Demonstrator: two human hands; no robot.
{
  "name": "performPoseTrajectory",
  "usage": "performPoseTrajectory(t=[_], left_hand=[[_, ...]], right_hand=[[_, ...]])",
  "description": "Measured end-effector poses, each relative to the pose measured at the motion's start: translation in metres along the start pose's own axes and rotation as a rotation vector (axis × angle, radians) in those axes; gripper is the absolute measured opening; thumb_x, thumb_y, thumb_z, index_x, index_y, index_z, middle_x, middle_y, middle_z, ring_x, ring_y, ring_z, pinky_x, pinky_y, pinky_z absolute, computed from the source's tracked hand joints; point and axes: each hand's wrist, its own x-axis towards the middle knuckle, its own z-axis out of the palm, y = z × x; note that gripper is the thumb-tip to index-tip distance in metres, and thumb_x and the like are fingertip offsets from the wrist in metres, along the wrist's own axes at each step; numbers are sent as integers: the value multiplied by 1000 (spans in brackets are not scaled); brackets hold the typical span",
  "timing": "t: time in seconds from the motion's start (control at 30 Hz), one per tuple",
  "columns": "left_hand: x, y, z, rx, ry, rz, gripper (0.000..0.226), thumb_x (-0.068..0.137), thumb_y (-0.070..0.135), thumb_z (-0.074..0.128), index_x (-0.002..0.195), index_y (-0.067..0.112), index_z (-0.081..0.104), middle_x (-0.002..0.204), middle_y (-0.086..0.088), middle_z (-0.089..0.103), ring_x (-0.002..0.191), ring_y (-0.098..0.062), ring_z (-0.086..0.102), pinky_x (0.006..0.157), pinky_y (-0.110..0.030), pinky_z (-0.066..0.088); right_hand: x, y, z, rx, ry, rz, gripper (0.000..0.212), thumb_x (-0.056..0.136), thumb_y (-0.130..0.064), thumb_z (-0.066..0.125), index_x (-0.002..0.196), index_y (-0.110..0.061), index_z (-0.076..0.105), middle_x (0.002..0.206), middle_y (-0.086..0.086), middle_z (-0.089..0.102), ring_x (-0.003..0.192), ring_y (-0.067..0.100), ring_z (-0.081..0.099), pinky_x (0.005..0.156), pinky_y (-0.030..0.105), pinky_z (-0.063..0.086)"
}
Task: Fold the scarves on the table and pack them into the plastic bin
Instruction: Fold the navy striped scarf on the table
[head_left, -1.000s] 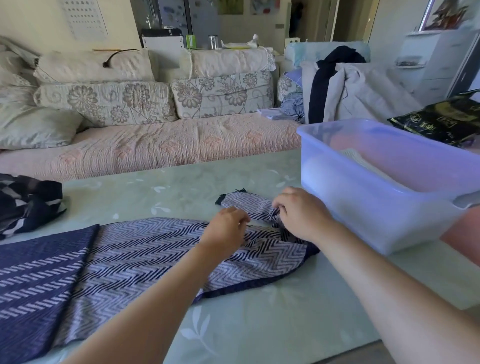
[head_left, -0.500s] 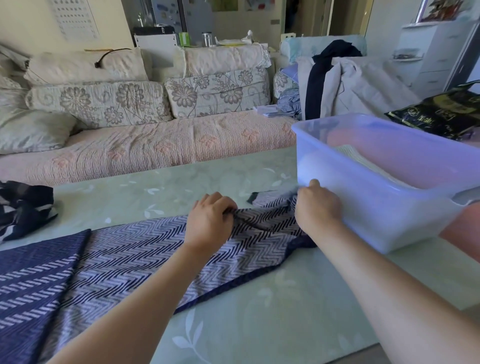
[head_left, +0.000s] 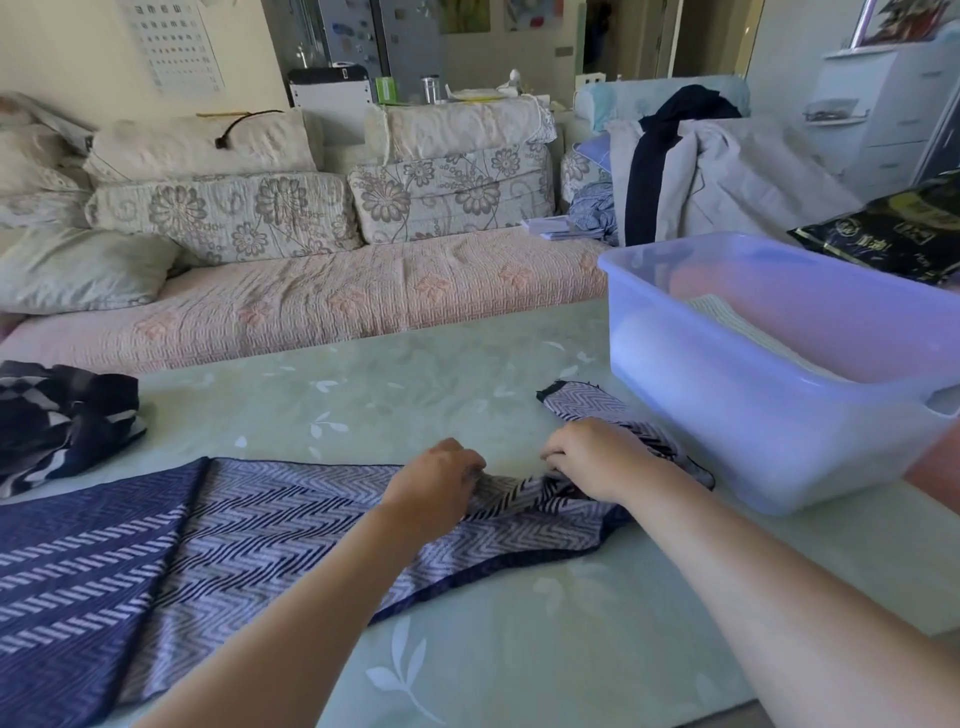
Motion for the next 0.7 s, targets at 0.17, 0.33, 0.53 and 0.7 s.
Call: performPoseTrajectory(t=[0.17, 0.33, 0.53, 0.7], left_hand=[[5, -4, -6, 67, -37, -23, 35, 94, 23, 59, 129, 24, 60, 116, 0, 59, 104, -22, 59, 84, -32, 50], [13, -3, -13, 65, -22, -30, 19, 90, 26, 65, 108, 23, 70, 101, 2, 53, 90, -18, 56, 77, -31, 49], [28, 3, -37, 40, 28, 12, 12, 92, 21, 63, 98, 23, 73, 91, 5, 55, 82, -15, 57, 69, -29, 46], [47, 5, -48, -20, 195, 17, 14, 92, 12, 57, 97, 15, 69, 94, -2, 61, 84, -22, 57, 71, -30, 44]], right_hand=[[3, 1, -11, -44, -176, 92, 52, 85, -5, 54, 122, -38, 68, 124, -8, 67, 107, 19, 64, 88, 32, 54], [-4, -10, -24, -34, -274, 84, 56, 81, 4, 47, 118, -29, 73, 129, -2, 65, 116, 24, 61, 94, 33, 52], [-6, -7, -26, 34, -302, 148, 51, 82, -1, 52, 117, -33, 70, 127, -3, 62, 111, 21, 60, 87, 29, 51], [6, 7, -30, -182, -119, 283, 17, 74, -22, 71, 92, -21, 73, 92, -1, 70, 80, 24, 65, 73, 29, 56]])
